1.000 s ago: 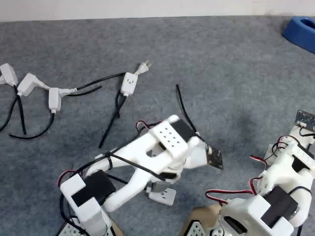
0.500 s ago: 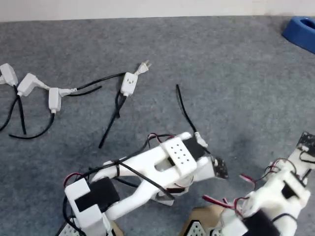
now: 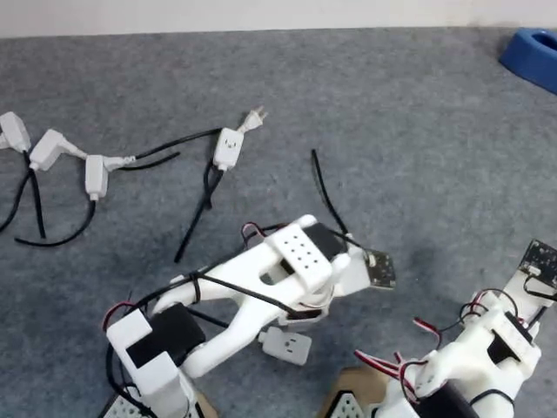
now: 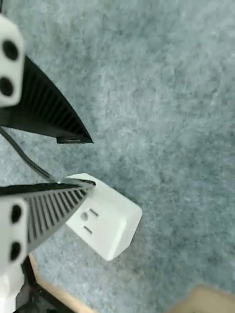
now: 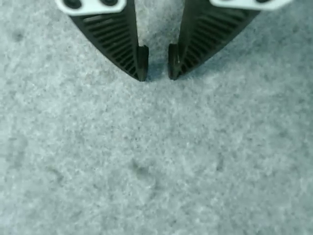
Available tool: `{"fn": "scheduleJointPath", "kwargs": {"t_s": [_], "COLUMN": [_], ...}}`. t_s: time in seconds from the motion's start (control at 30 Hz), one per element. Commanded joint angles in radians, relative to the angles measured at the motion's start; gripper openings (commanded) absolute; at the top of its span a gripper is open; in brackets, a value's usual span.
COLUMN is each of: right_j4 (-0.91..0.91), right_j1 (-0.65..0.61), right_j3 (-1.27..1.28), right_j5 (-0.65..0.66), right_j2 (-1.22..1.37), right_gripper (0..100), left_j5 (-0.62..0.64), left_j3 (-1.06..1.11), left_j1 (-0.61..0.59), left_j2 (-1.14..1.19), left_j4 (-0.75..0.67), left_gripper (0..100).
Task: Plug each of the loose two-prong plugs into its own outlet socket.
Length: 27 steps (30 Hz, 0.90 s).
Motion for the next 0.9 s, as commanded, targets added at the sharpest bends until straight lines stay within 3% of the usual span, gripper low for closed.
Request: {"fn": "scheduleJointPath", "kwargs": {"t_s": [0.0, 0.17, 0.37, 0.6, 0.7, 0.87], "right_j4": [-0.007, -0.007, -0.007, -0.005, -0.005, -0.005], "right_j1": [0.015, 0.008, 0.008, 0.008, 0.01, 0.016], "right_j3": [-0.002, 0.002, -0.001, -0.002, -0.004, -0.004], "right_j5": [0.009, 0.009, 0.009, 0.009, 0.009, 0.009], "right_j2": [-0.027, -0.027, -0.027, -0.028, -0.028, -0.028], "right_gripper": [9.1, 9.1, 9.1, 9.1, 9.1, 9.1], "left_j5": [-0.011, -0.008, -0.005, -0.005, -0.005, -0.006], "left_j3": [0.008, -0.008, -0.108, -0.117, -0.05, 0.088], "left_j1": [-0.007, -0.004, -0.002, 0.01, 0.042, 0.005], "left_j2": [-0.041, -0.044, -0.044, -0.036, -0.035, -0.005], "left_j4": [-0.023, 0.008, 0.147, 0.166, 0.118, -0.101], "left_gripper": [15, 15, 15, 15, 15, 15]}}
